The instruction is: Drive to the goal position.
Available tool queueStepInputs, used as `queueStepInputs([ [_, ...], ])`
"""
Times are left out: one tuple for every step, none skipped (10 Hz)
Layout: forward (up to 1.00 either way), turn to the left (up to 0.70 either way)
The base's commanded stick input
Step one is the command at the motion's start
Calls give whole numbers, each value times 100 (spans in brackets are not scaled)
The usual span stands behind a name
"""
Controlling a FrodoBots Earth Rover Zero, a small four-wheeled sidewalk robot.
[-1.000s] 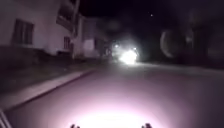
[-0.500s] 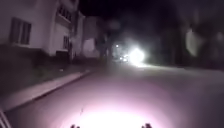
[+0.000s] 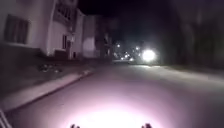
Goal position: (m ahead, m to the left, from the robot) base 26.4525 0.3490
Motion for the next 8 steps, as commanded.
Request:
queueStepInputs([
  [70, -8],
  [70, -32],
  [70, -10],
  [70, 0],
  [70, 0],
  [70, 0],
  [70, 0],
  [70, 0],
])
